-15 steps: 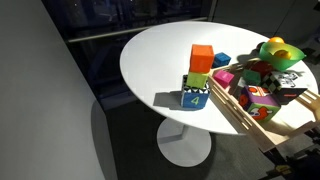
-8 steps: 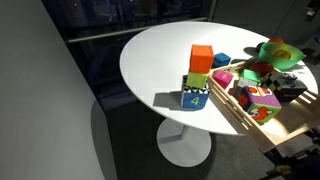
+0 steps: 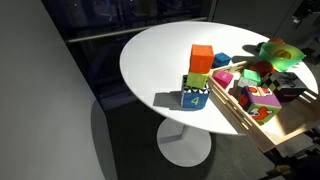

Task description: Pick up the orange toy from the table and put it in the green bowl

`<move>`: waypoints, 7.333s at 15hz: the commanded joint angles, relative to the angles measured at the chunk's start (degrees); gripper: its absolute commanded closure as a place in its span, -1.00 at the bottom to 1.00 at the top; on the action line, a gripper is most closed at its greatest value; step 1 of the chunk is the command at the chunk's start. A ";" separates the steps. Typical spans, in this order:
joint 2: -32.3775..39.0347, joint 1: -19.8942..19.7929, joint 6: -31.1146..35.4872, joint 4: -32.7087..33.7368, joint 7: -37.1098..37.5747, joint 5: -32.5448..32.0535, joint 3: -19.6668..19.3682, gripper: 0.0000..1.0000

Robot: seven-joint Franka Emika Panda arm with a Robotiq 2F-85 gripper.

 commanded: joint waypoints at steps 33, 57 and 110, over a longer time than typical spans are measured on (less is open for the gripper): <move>11.69 -1.82 12.91 4.59 0.06 0.02 1.78 -1.00; 14.54 -1.92 13.48 6.36 1.91 0.26 2.77 -0.07; -30.02 0.73 -10.06 -23.52 -1.34 -3.24 4.26 -1.00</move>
